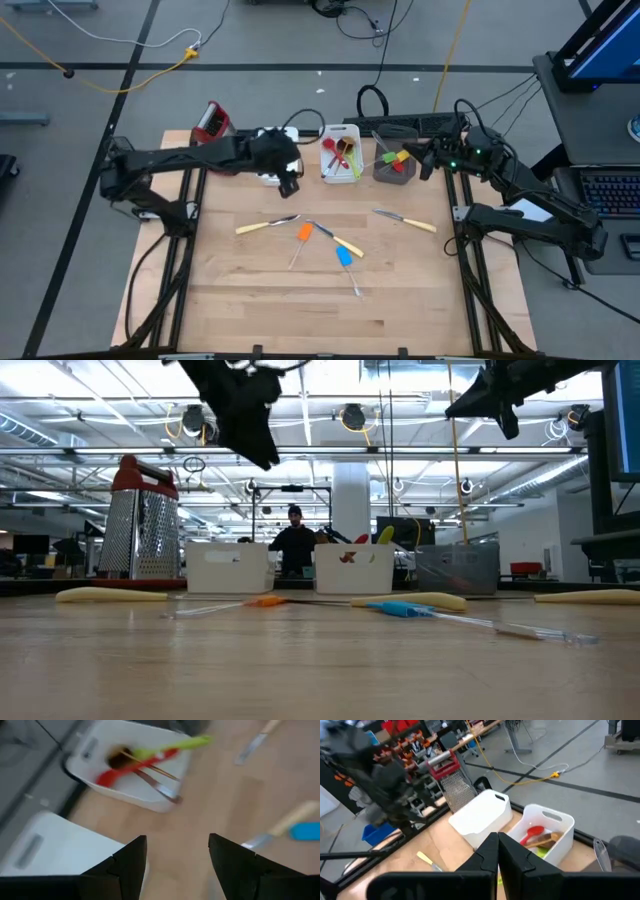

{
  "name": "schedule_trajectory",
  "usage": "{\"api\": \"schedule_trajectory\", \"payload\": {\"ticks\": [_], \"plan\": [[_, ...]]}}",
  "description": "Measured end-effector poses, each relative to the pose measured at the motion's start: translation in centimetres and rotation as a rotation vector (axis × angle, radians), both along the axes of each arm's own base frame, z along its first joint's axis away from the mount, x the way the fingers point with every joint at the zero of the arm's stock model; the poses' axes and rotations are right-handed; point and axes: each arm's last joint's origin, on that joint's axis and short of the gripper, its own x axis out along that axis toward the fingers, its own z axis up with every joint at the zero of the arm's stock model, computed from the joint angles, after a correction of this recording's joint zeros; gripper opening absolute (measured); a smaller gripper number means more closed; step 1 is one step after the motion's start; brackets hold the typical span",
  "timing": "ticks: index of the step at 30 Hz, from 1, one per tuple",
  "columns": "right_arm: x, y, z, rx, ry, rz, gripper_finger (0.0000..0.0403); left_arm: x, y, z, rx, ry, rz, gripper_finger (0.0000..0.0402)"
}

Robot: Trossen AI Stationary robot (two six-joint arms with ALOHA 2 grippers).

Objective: Pick & Place Kitchen Items
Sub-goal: Put the left yellow knife into the left white bin

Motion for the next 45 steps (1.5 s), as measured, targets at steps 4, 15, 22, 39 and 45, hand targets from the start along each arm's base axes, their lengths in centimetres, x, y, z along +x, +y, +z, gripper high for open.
{"api": "schedule_trajectory", "payload": {"ticks": [4,15,22,39,45], "plan": [[-0.1,0.1,-0.5,0.025,0.042,0.001,0.0000,-0.5,-2.6,0.1,-0.130,0.014,0.009,0.0218],[-0.1,0.1,-0.6,-0.029,0.084,0.018,0.0000,-0.1,-8.9,-4.7,-0.198,0.380,-0.114,0.0218],[-0.1,0.1,-0.6,-0.028,0.086,0.019,0.0000,-0.3,-9.7,-7.5,-0.224,0.630,-0.035,0.0218],[-0.1,0.1,-0.6,-0.027,0.086,0.019,0.0000,-3.8,-9.8,-14.7,-0.282,0.801,0.016,0.0218],[-0.1,0.1,-0.6,-0.024,0.084,0.018,0.0000,-4.6,-9.6,-15.8,-0.249,0.818,0.056,0.0218]]}}
